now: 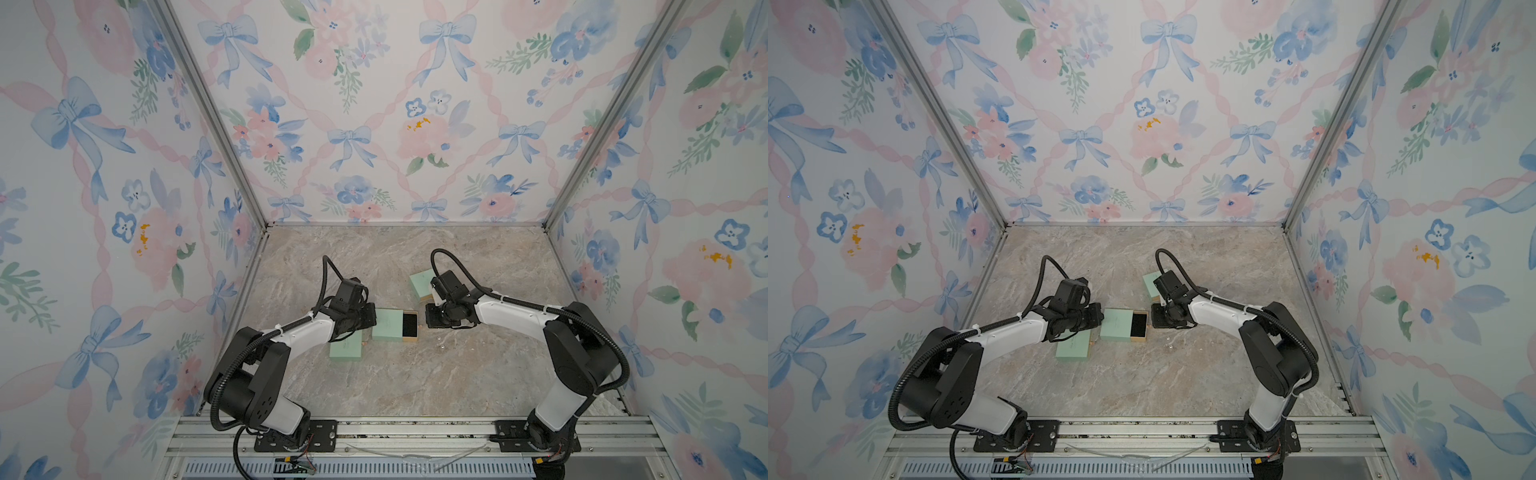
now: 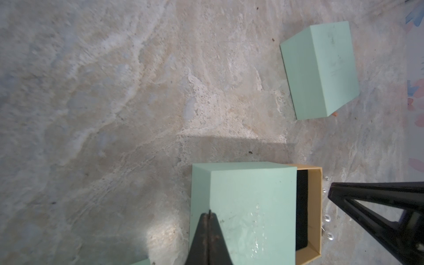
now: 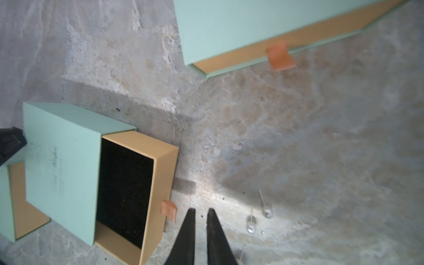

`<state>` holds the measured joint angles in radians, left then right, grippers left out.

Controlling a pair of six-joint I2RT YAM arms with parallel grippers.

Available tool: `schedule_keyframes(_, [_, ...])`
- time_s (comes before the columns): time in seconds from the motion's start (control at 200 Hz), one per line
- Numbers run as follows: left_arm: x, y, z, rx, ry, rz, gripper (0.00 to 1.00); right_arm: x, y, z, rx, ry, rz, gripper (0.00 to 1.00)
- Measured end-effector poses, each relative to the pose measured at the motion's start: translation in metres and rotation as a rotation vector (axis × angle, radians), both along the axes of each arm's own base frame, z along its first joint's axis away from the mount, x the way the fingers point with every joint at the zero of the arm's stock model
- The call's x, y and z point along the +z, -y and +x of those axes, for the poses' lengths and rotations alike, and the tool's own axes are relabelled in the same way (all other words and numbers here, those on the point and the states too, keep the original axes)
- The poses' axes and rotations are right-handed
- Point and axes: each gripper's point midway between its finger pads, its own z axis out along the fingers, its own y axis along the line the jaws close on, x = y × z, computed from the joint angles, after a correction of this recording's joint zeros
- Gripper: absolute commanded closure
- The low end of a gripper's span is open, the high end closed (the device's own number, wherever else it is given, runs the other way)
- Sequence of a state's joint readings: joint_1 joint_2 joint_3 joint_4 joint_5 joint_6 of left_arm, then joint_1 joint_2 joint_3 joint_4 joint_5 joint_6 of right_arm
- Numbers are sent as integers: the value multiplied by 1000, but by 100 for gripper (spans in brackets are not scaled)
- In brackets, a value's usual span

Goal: Take out the earrings from the drawer-style jewelry box
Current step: Close the drawer of the jewelry box.

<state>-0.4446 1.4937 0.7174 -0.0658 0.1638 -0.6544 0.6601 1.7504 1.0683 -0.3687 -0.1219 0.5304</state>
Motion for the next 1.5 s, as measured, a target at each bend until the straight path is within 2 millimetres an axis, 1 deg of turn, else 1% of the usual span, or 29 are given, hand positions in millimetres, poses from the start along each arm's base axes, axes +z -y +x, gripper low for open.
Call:
schedule_keyframes(0.115, [0,0,0,0,0,0,100,-5,-7,-2,17,-14,-11,86])
schedule_keyframes(0.26, [3,-3,-1,7,4,9,100,-4,-12,-2,27,-14,-11,86])
schedule_keyframes(0.345, [12,-6,0,17,19,21,100,-3,-15,-2,31,-11,-8,86])
schedule_keyframes(0.465, [28,-9,9,34,63,28,100,-4,-17,-4,37,-13,-9,86])
schedule_keyframes(0.53, [31,-11,12,40,76,36,100,-5,-18,-5,41,-15,-11,87])
schedule_keyframes(0.63, [27,-13,11,43,62,49,100,-6,-18,-6,45,-18,-13,87])
schedule_keyframes(0.795, [5,-13,5,35,-1,81,100,-6,-19,-6,47,-20,-9,87])
schedule_keyframes(0.875, [0,-10,2,24,-18,89,100,-6,-19,-6,47,-19,-9,87])
schedule_keyframes(1.025, [0,-3,0,3,-16,75,100,-5,-22,-8,54,-22,2,87])
schedule_keyframes(1.235, [-2,0,1,-5,-17,63,100,-9,-27,-9,65,-33,15,87])
schedule_keyframes(1.395, [-5,1,2,-9,-24,61,100,-12,-33,-12,80,-46,22,87])
schedule_keyframes(1.5, [-5,2,2,-11,-24,56,100,-11,-38,-12,88,-46,35,87])
